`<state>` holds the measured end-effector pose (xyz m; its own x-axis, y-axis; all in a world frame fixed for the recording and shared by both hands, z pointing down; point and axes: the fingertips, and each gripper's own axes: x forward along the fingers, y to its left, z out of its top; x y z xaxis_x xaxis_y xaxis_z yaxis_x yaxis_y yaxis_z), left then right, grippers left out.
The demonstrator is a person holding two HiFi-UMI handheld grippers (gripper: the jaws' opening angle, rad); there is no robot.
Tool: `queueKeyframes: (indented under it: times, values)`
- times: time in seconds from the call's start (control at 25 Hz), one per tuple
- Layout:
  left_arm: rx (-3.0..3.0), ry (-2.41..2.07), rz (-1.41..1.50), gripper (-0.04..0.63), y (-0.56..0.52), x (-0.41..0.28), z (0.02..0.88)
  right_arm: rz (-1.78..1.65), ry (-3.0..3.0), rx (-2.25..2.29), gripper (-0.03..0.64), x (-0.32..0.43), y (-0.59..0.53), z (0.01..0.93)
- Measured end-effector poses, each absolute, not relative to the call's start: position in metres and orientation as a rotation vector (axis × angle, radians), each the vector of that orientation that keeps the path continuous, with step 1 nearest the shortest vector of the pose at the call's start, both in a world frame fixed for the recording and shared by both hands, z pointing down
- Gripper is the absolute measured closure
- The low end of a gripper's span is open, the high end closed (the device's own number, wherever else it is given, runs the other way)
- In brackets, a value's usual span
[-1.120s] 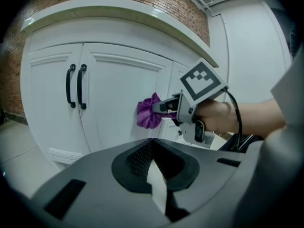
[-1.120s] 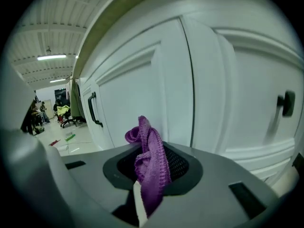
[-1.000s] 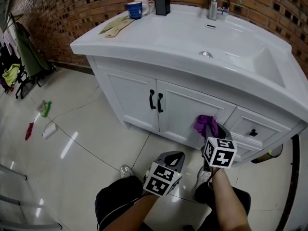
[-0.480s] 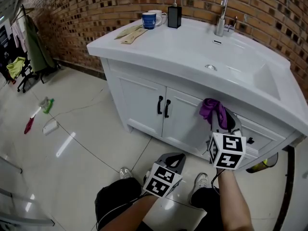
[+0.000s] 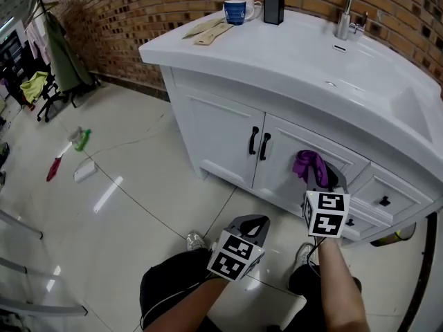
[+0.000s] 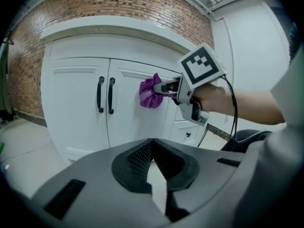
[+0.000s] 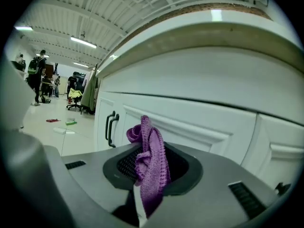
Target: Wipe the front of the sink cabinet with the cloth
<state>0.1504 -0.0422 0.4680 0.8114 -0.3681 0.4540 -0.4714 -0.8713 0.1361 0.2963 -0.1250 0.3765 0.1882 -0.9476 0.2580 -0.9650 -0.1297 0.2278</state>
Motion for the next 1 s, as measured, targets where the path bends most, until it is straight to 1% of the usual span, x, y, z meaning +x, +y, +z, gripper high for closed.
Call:
queueKeyframes:
  times: [0.48, 1.0]
  values:
    - [2.691, -0.624, 0.643, 0.591, -0.058, 0.151, 0.515, 0.332, -1.685, 2.026, 0.52, 0.301, -0.121, 0.52]
    - [2.626, -0.606, 0.716, 0.591, -0.074, 0.154, 0.553, 0.607, -1.585, 2.01, 0.52, 0.311, -0.114, 0.64]
